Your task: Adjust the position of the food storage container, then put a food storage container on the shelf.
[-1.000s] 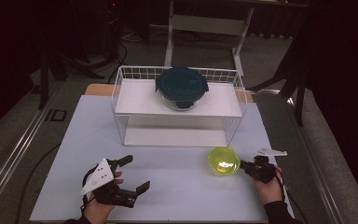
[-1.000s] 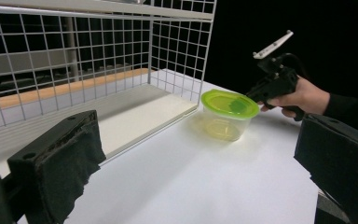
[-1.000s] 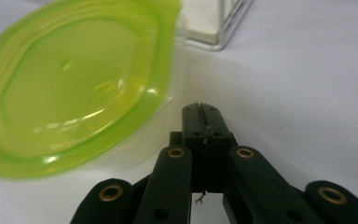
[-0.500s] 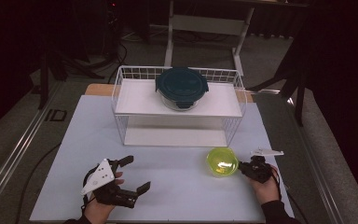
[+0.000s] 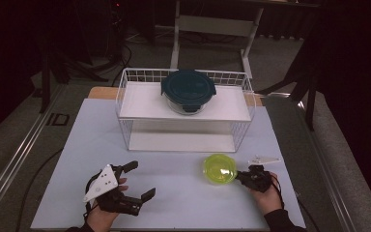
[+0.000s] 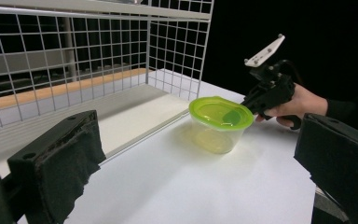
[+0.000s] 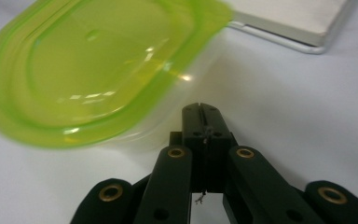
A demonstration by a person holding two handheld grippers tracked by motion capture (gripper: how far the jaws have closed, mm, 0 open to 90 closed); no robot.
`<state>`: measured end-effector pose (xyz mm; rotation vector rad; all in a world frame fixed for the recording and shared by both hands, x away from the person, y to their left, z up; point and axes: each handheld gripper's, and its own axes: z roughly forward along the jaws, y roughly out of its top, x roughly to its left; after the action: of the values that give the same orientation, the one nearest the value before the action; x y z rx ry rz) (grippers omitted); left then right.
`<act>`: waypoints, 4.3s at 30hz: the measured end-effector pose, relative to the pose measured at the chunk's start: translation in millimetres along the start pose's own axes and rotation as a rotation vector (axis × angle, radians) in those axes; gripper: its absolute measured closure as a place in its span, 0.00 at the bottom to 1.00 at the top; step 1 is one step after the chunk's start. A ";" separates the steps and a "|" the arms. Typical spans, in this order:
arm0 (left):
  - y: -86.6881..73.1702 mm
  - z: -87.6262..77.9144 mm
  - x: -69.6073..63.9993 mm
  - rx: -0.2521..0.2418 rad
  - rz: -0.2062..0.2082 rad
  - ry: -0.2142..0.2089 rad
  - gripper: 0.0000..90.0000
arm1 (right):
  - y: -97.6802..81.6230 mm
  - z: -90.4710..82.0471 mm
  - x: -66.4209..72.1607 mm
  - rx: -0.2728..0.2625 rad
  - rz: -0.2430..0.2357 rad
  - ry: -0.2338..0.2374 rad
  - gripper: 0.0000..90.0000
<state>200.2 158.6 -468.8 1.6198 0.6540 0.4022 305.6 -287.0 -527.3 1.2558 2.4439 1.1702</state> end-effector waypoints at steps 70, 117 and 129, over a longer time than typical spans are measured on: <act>0.7 0.8 -1.7 0.006 -0.002 -0.028 0.01 | 36.9 33.6 65.9 -0.006 -0.095 0.135 1.00; -1.1 84.0 50.3 0.404 -0.589 -0.019 0.17 | 74.9 24.0 75.1 0.004 0.257 0.288 0.28; -21.9 89.4 51.3 0.510 -0.776 -0.067 0.52 | 62.8 42.8 72.4 0.157 0.411 0.343 0.62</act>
<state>289.9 121.8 -510.0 1.6824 1.3342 -0.4187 318.2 -187.1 -497.9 1.8049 2.6355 1.4158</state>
